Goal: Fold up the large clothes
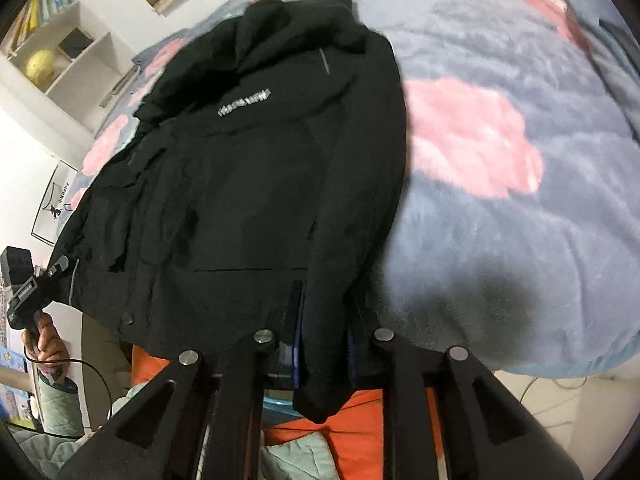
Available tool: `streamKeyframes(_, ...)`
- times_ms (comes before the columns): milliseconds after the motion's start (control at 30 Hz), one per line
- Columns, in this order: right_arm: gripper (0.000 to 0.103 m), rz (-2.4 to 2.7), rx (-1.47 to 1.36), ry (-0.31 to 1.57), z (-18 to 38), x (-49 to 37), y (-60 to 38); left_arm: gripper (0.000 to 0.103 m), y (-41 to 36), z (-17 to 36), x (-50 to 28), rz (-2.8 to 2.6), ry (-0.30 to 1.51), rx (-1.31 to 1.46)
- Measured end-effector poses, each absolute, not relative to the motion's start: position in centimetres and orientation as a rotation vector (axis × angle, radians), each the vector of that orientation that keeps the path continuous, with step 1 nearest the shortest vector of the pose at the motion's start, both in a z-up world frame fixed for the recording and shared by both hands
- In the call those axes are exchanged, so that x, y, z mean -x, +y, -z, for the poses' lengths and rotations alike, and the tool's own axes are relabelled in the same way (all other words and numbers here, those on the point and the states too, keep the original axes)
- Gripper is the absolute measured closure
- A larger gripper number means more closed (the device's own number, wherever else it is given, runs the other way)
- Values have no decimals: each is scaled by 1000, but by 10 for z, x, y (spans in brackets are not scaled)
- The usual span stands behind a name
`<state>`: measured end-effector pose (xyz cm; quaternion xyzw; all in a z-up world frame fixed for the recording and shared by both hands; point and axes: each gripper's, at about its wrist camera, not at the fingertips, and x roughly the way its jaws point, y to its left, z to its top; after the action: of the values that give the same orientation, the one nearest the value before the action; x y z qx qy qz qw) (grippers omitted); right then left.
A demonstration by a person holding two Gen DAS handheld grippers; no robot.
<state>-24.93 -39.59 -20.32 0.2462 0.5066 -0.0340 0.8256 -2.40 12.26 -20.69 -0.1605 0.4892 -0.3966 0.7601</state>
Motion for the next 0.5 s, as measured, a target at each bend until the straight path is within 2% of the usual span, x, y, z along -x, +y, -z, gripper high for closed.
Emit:
streamKeyframes(33, 76, 78, -544, 1087, 211, 248, -398, 62, 118, 217, 22, 854, 1101, 352)
streamKeyframes(67, 68, 86, -574, 1098, 219, 246, -399, 51, 115, 225, 21, 842, 1131, 353)
streamKeyframes(100, 61, 96, -596, 1110, 226, 243, -400, 51, 112, 234, 21, 816, 1156, 345)
streamKeyframes(167, 60, 90, -629, 1149, 239, 240, -400, 51, 111, 241, 23, 791, 1155, 335)
streamKeyframes(200, 59, 81, -633, 1151, 241, 240, -399, 53, 111, 239, 23, 786, 1144, 336)
streamKeyframes(233, 62, 84, -610, 1150, 238, 239, -396, 69, 112, 234, 22, 783, 1125, 336)
streamKeyframes(267, 75, 88, -586, 1149, 234, 238, -394, 85, 113, 228, 23, 780, 1109, 323)
streamKeyframes(300, 85, 90, -570, 1138, 227, 238, -392, 88, 114, 221, 23, 783, 1092, 313)
streamKeyframes(500, 90, 52, -567, 997, 168, 246, -399, 90, 127, 161, 15, 851, 948, 400)
